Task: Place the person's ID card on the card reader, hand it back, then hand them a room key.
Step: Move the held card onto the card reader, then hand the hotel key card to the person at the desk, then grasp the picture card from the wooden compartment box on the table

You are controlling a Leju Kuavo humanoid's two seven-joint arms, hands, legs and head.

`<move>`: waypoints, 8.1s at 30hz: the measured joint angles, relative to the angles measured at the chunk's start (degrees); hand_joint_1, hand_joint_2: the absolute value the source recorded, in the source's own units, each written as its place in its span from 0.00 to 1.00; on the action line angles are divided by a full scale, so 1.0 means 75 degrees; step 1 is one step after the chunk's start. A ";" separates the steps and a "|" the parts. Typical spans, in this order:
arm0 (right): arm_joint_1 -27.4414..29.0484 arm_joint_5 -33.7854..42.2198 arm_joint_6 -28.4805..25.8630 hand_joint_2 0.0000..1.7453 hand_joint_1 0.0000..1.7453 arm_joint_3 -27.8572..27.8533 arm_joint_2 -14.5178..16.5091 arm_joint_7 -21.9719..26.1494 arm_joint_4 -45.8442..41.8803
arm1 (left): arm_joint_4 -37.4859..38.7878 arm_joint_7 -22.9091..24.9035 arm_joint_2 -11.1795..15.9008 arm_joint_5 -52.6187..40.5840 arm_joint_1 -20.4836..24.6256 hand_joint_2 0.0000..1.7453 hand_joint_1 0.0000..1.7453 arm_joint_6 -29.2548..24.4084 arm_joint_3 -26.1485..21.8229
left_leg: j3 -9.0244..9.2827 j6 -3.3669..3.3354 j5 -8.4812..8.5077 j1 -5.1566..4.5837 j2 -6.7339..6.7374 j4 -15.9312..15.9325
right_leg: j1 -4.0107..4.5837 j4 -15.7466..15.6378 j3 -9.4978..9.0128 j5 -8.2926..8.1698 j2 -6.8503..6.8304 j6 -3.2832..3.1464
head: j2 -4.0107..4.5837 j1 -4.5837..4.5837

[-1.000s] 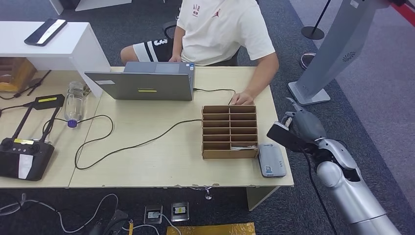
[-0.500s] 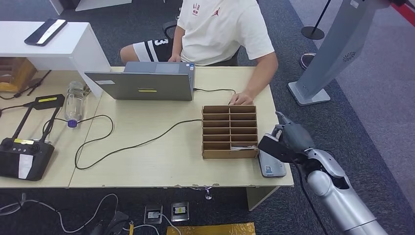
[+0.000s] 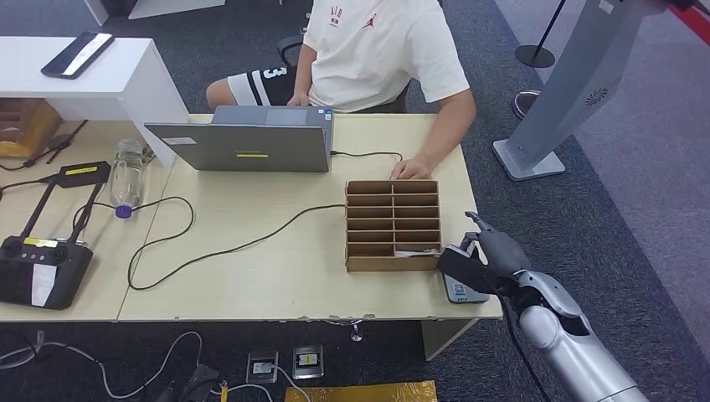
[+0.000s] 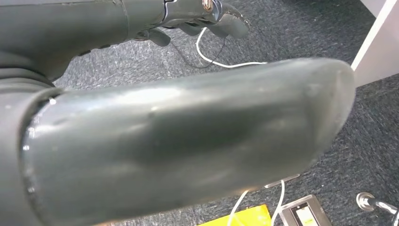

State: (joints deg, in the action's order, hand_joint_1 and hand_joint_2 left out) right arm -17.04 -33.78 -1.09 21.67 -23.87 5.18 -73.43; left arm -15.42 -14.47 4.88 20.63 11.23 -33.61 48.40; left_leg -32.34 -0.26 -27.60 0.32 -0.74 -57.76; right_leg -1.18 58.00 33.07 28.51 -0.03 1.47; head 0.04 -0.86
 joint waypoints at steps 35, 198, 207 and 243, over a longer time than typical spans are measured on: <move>0.0116 0.0006 -0.0279 1.00 1.00 0.0229 0.0050 0.0131 0.0493 | -0.0178 0.0000 0.0063 0.0047 -0.0140 0.00 0.00 -0.0007 -0.0068 | 0.0008 0.0000 0.0000 0.0000 0.0002 0.0000 | 0.0000 0.0000 -0.0007 0.0000 0.0002 0.0000 | 0.0000 0.0000; 0.0447 -0.2426 0.0603 1.00 0.00 0.0020 0.0026 -0.0940 -0.2199 | -0.0424 -0.0039 0.0209 -0.0641 -0.0068 0.00 0.00 -0.0024 -0.0584 | -0.0006 0.0019 0.0012 0.0015 -0.0002 0.0000 | 0.0015 -0.0001 0.0005 -0.0005 0.0002 0.0001 | 0.0000 -0.0001; 0.0440 -0.2241 0.0541 1.00 0.00 0.0141 0.0074 -0.0790 -0.2175 | -0.0424 0.0001 0.0209 -0.0737 -0.0031 0.00 0.00 0.0012 -0.0584 | -0.0007 0.0019 0.0012 0.0016 -0.0003 0.0001 | 0.0015 0.0000 0.0004 -0.0005 0.0000 0.0001 | 0.0000 -0.0001; 0.0030 -0.2103 0.0023 1.00 0.00 0.0697 0.0724 -0.0285 -0.1027 | -0.0418 0.0111 0.0209 -0.0988 0.0113 0.00 0.00 0.0156 -0.0584 | -0.0010 0.0019 0.0013 0.0016 -0.0004 0.0001 | 0.0015 0.0000 0.0004 -0.0005 -0.0001 0.0001 | 0.0000 -0.0001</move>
State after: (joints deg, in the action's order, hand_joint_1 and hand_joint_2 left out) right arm -16.81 -49.55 -0.92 26.89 -18.44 3.04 -81.13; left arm -18.56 -13.64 6.45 13.22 12.08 -32.44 44.02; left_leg -32.42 -0.12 -27.51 0.44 -0.77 -57.75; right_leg -1.07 58.00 33.10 28.48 -0.04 1.48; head 0.04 -0.87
